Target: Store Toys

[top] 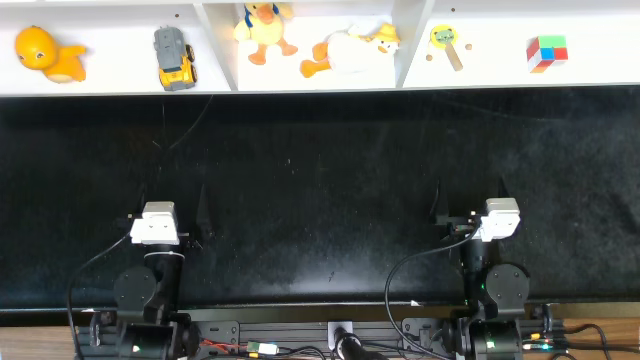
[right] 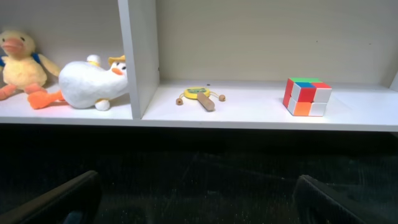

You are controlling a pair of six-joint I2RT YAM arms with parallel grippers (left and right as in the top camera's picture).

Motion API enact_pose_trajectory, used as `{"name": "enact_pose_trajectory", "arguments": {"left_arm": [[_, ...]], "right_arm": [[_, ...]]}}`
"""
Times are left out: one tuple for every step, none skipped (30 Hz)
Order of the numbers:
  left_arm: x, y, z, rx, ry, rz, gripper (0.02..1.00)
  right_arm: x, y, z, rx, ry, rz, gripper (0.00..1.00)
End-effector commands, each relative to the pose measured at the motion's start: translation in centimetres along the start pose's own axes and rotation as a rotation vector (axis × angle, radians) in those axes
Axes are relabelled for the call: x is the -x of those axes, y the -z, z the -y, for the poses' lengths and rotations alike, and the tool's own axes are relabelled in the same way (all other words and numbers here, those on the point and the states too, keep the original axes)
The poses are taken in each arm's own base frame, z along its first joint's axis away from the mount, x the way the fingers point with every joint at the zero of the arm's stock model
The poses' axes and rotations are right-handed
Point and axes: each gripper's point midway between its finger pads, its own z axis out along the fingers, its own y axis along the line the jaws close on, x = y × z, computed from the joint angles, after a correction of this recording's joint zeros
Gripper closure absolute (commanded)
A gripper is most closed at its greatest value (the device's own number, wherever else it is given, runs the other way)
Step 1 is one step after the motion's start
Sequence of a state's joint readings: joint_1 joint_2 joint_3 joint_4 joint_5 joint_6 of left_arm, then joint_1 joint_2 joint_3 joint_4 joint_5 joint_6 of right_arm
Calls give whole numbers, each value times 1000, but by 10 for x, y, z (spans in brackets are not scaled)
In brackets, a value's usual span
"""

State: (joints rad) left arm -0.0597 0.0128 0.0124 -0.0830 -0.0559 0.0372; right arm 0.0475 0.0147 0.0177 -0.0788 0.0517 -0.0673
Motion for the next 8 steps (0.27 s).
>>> {"name": "enact_pose_trajectory", "arguments": {"left_arm": [[0, 0, 3, -14, -23, 6, 20], [0, 0, 3, -14, -23, 6, 23], [0, 0, 3, -14, -23, 6, 20], [0, 0, 3, -14, -23, 6, 20], [0, 0, 3, -14, -23, 6, 20], [0, 0, 3, -14, -23, 6, 20], [0, 0, 3, -14, -23, 6, 20], [0, 0, 3, -14, -23, 6, 20]], "right_arm": [[-3, 0, -2, 12, 4, 1, 7], [-3, 0, -2, 12, 4, 1, 5], [-3, 0, -2, 12, 4, 1, 5], [-3, 0, -2, 12, 4, 1, 3], [-3, 0, -2, 12, 4, 1, 5], [-3, 0, -2, 12, 4, 1, 3], [-3, 0, -2, 12, 4, 1, 5], [-3, 0, -2, 12, 4, 2, 7]]}}
